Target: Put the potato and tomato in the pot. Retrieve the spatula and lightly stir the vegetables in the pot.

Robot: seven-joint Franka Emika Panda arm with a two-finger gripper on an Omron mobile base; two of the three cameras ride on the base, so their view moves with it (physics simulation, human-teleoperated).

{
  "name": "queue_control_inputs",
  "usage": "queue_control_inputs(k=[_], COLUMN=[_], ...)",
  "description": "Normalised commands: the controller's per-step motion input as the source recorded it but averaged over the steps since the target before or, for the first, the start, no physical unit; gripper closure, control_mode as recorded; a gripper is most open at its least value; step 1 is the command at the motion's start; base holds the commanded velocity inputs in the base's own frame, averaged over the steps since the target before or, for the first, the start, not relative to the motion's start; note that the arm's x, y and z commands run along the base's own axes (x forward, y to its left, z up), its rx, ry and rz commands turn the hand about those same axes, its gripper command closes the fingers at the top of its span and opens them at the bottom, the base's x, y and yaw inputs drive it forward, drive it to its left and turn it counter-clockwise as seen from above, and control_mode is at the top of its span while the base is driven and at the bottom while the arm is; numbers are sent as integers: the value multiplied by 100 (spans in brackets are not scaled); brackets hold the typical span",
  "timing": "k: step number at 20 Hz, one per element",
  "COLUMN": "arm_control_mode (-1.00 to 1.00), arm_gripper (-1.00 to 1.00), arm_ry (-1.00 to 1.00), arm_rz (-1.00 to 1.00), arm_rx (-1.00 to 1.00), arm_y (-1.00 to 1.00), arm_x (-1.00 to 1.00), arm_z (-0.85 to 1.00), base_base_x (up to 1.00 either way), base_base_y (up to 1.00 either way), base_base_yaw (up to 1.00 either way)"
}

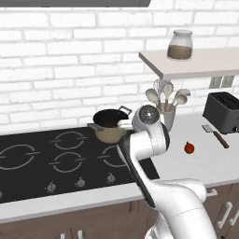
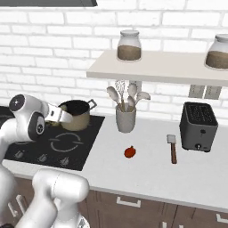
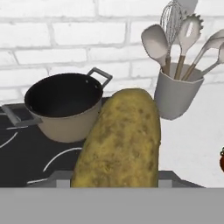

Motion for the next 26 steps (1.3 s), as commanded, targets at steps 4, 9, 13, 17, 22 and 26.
queue_control_inputs(k=[4,9,13,17,22,26], arm_control_mode=[-100,-100,-100,-100,-100,-100], arm_gripper=[100,100,100,100,100,100], arm_ry=[-1,3,6,7,14,7], arm_rz=[2,1,0,0,0,0], arm_rx=[-6,0,0,0,0,0], arm_y=[54,26,16,23,13,6], arm_x=[94,100,84,56,65,51], arm_z=[18,3,-10,-57,-53,-37], base_base_x=[0,0,0,0,0,0], base_base_y=[0,0,0,0,0,0], base_base_yaw=[0,0,0,0,0,0])
